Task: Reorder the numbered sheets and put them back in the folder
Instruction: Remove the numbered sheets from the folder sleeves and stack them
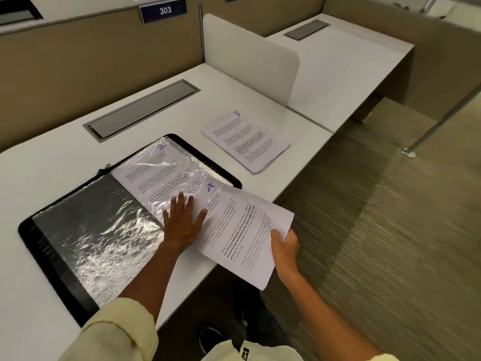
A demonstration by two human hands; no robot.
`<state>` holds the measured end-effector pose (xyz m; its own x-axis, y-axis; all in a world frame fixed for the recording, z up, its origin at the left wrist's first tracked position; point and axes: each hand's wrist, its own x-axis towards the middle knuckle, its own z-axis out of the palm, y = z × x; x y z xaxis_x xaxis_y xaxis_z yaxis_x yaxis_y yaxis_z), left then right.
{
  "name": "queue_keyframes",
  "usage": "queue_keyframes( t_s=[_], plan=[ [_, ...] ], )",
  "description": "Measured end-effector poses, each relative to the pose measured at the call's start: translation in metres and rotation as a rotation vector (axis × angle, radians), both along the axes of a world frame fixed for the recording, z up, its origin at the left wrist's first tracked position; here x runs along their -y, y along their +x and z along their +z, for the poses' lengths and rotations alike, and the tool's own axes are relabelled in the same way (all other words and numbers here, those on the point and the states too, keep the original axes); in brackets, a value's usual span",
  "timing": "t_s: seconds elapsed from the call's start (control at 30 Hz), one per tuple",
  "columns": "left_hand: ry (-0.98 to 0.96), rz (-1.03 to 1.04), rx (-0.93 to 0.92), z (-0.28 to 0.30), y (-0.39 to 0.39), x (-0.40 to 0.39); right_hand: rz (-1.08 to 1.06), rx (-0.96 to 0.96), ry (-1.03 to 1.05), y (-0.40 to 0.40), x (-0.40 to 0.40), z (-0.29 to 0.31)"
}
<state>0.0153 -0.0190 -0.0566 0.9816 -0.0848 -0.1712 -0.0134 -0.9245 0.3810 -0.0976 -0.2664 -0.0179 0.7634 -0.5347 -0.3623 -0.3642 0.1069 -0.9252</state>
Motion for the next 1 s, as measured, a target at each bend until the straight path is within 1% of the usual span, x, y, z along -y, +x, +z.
queue_keyframes(
  t_s=[0.17,0.33,0.67,0.87,1.0],
  plan=[
    [-0.026,-0.008,-0.012,0.000,0.001,0.008,-0.031,0.006,-0.016,-0.004,0.020,0.000],
    [-0.025,-0.016,-0.001,0.004,0.000,0.011,-0.019,0.025,0.004,0.001,0.036,0.010],
    [-0.042,-0.007,0.037,0.009,0.011,0.015,0.031,0.056,-0.057,0.013,0.078,0.027],
    [-0.072,-0.016,0.007,0.011,0.026,0.019,-0.056,0.074,-0.038,0.020,0.104,0.034],
    [-0.088,-0.012,-0.020,0.008,0.036,0.025,-0.136,0.090,0.007,0.030,0.107,0.033]
  ],
)
